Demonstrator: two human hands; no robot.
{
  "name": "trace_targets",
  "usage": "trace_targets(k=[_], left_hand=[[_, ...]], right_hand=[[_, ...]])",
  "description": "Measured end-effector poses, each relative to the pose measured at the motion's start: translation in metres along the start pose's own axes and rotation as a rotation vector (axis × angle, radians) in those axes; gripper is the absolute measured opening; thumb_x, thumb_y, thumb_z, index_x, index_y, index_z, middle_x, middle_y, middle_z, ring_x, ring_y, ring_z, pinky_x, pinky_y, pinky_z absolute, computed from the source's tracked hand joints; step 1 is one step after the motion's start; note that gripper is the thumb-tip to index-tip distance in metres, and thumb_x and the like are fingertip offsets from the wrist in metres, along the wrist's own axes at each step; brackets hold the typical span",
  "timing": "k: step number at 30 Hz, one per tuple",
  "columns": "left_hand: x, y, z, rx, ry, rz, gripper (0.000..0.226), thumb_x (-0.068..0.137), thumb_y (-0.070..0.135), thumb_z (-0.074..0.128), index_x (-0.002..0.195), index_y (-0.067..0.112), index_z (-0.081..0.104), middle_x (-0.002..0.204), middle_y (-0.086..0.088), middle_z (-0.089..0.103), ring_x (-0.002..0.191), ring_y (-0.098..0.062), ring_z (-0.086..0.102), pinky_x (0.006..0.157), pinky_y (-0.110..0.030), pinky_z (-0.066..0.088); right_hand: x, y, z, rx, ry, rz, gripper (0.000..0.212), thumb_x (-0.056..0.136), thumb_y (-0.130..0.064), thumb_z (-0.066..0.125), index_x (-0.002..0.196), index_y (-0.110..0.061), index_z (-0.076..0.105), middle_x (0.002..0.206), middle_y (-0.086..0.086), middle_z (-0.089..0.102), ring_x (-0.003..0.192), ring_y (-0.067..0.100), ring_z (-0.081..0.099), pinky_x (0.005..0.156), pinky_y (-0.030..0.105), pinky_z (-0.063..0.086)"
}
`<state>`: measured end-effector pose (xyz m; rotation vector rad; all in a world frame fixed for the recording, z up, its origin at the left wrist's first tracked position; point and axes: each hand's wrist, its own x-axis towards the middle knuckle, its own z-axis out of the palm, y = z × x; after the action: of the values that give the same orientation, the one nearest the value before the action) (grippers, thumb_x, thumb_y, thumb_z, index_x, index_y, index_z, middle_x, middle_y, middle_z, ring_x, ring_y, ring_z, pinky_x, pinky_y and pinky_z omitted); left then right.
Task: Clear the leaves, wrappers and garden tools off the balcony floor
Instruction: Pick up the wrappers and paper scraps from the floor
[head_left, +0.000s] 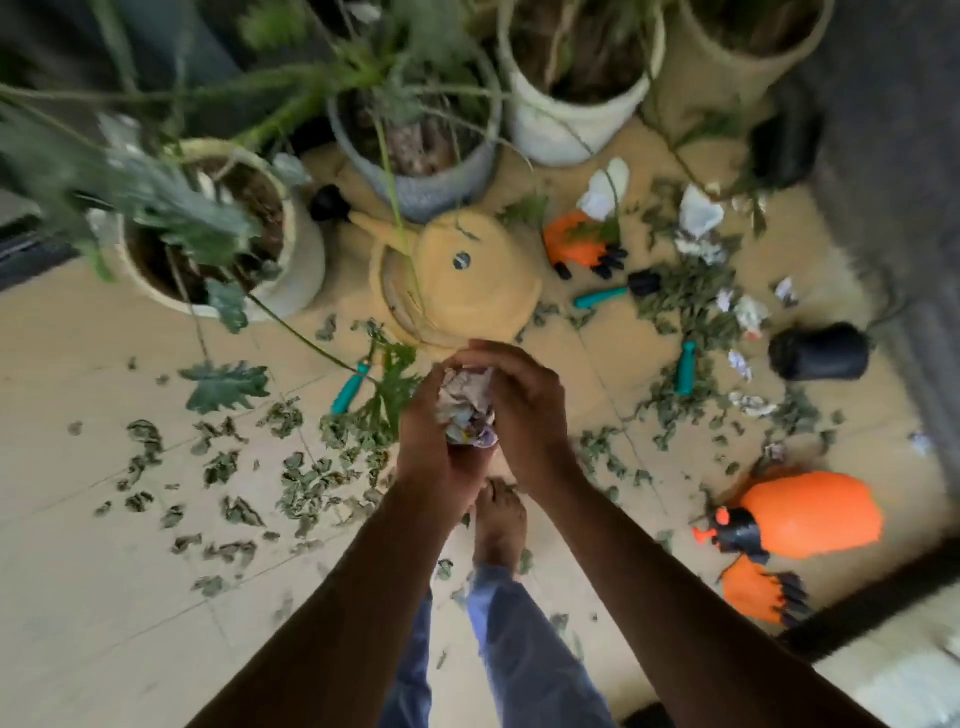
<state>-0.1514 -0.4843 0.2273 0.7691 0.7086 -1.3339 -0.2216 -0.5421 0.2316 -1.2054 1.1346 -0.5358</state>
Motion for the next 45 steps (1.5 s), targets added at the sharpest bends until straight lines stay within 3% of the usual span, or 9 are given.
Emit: trace_targets(k=[4, 8, 13, 18, 23, 29, 33, 38, 45], left_hand=[[-0.048, 0.039, 0.014, -0.284, 0.024, 0.248, 0.041, 0.086, 0.037, 0.062, 0.114, 0.009, 0.073, 0.107, -0.011, 0.074, 0.094, -0.028, 0.074, 0.078, -0.035, 0.060], [-0.095, 0.081, -0.003, -0.441, 0.088, 0.380, 0.052, 0.098, 0.044, 0.045, 0.129, 0.010, 0.068, 0.116, -0.012, 0.072, 0.099, -0.028, 0.073, 0.083, -0.034, 0.059], [-0.145, 0.132, -0.054, -0.634, 0.206, 0.586, 0.054, 0.084, 0.029, 0.056, 0.132, 0.007, 0.069, 0.120, -0.014, 0.074, 0.102, -0.029, 0.074, 0.087, -0.034, 0.059], [-0.189, 0.186, -0.127, -0.823, 0.299, 0.730, 0.040, 0.097, 0.026, 0.048, 0.123, 0.008, 0.073, 0.121, -0.015, 0.072, 0.110, -0.030, 0.070, 0.102, -0.037, 0.052], [-0.253, 0.250, -0.196, -0.835, 0.373, 0.883, 0.040, 0.083, 0.024, 0.057, 0.115, 0.008, 0.075, 0.110, -0.015, 0.075, 0.097, -0.029, 0.073, 0.086, -0.036, 0.057], [-0.322, 0.316, -0.271, -0.834, 0.471, 0.962, 0.034, 0.103, 0.013, 0.044, 0.111, 0.008, 0.077, 0.108, -0.014, 0.076, 0.098, -0.027, 0.073, 0.077, -0.029, 0.059], [-0.356, 0.368, -0.315, -0.933, 0.445, 0.956, 0.034, 0.103, 0.014, 0.048, 0.127, 0.001, 0.068, 0.128, -0.023, 0.069, 0.119, -0.039, 0.065, 0.098, -0.038, 0.055], [-0.371, 0.435, -0.363, -1.019, 0.468, 1.007, 0.039, 0.098, 0.015, 0.049, 0.128, 0.001, 0.068, 0.127, -0.026, 0.068, 0.122, -0.044, 0.063, 0.112, -0.050, 0.047], [-0.379, 0.534, -0.419, -1.103, 0.450, 1.011, 0.044, 0.103, 0.030, 0.043, 0.128, 0.005, 0.070, 0.126, -0.024, 0.069, 0.123, -0.044, 0.063, 0.112, -0.053, 0.046]], right_hand=[[-0.010, -0.048, 0.044, 0.099, -0.243, -0.023, 0.042, 0.081, -0.011, 0.045, 0.105, 0.005, 0.075, 0.125, 0.013, 0.070, 0.120, 0.024, 0.066, 0.103, 0.040, 0.053], [-0.031, -0.067, 0.112, 0.077, -0.365, 0.006, 0.032, 0.087, -0.013, 0.053, 0.106, -0.005, 0.078, 0.128, 0.001, 0.070, 0.121, 0.018, 0.065, 0.101, 0.037, 0.054], [-0.071, -0.060, 0.208, 0.048, -0.460, 0.120, 0.031, 0.084, -0.018, 0.059, 0.108, -0.014, 0.078, 0.114, 0.005, 0.076, 0.110, 0.024, 0.070, 0.093, 0.042, 0.057], [-0.131, -0.048, 0.303, 0.033, -0.596, 0.214, 0.024, 0.079, -0.019, 0.063, 0.095, -0.019, 0.081, 0.105, 0.008, 0.078, 0.104, 0.028, 0.072, 0.085, 0.036, 0.058], [-0.195, -0.045, 0.402, 0.086, -0.660, 0.352, 0.022, 0.077, -0.017, 0.065, 0.093, -0.005, 0.074, 0.097, 0.019, 0.074, 0.092, 0.031, 0.070, 0.086, 0.044, 0.056], [-0.264, -0.047, 0.510, -0.007, -0.749, 0.398, 0.018, 0.076, -0.016, 0.067, 0.089, -0.009, 0.077, 0.100, 0.021, 0.075, 0.093, 0.034, 0.073, 0.084, 0.041, 0.057], [-0.295, -0.045, 0.583, -0.042, -0.796, 0.438, 0.023, 0.088, -0.009, 0.060, 0.106, -0.006, 0.075, 0.113, 0.021, 0.074, 0.107, 0.038, 0.071, 0.095, 0.045, 0.057], [-0.309, -0.033, 0.668, -0.056, -0.805, 0.541, 0.033, 0.095, -0.013, 0.055, 0.120, 0.002, 0.069, 0.125, 0.029, 0.066, 0.119, 0.044, 0.064, 0.107, 0.053, 0.049], [-0.311, -0.021, 0.782, -0.055, -0.861, 0.547, 0.034, 0.091, -0.019, 0.057, 0.117, -0.002, 0.071, 0.117, 0.022, 0.072, 0.103, 0.031, 0.071, 0.082, 0.035, 0.058]])
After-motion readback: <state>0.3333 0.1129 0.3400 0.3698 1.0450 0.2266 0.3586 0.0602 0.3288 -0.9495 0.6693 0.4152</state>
